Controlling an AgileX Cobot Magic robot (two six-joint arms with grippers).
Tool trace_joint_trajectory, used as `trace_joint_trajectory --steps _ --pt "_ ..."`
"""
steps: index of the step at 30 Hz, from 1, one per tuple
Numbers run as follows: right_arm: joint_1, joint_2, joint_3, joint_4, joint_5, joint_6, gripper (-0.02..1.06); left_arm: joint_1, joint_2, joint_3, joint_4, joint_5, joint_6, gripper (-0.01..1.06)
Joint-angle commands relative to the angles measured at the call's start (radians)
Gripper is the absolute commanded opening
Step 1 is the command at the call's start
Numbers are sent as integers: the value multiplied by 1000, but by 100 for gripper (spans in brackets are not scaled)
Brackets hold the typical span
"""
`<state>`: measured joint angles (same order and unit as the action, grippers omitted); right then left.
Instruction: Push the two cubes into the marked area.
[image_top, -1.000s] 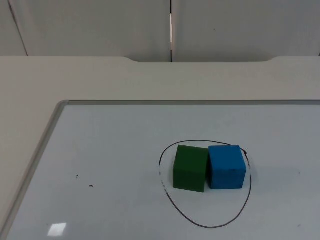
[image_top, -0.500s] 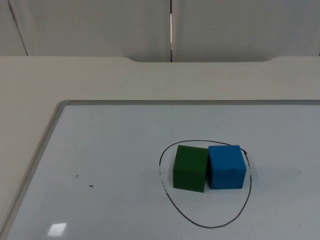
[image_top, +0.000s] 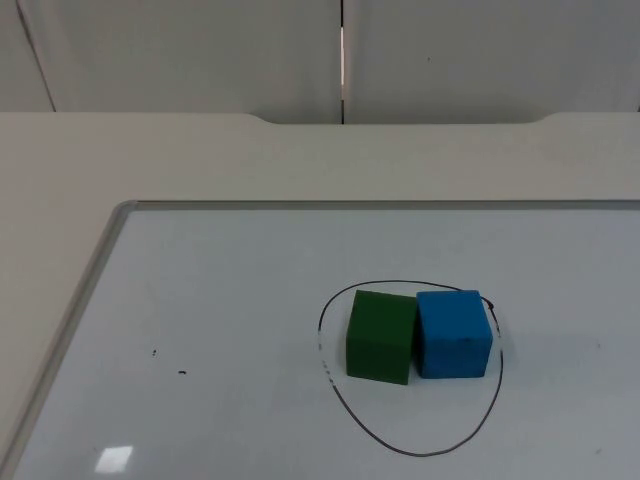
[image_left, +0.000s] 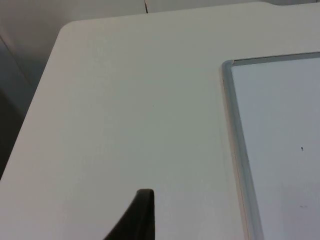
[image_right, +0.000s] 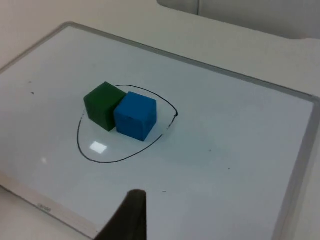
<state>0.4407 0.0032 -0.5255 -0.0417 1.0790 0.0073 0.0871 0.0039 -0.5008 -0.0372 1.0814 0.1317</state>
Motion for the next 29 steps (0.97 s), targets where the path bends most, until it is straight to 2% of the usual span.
trace_joint_trajectory --steps 1,10,29 --pt "-29 -3 10 0 -1 0 105 3 -4 4 4 -5 2 105" --pt "-182 -3 10 0 -1 0 105 3 -4 4 4 -5 2 105" --pt "-423 -3 10 0 -1 0 105 3 -4 4 4 -5 2 105"
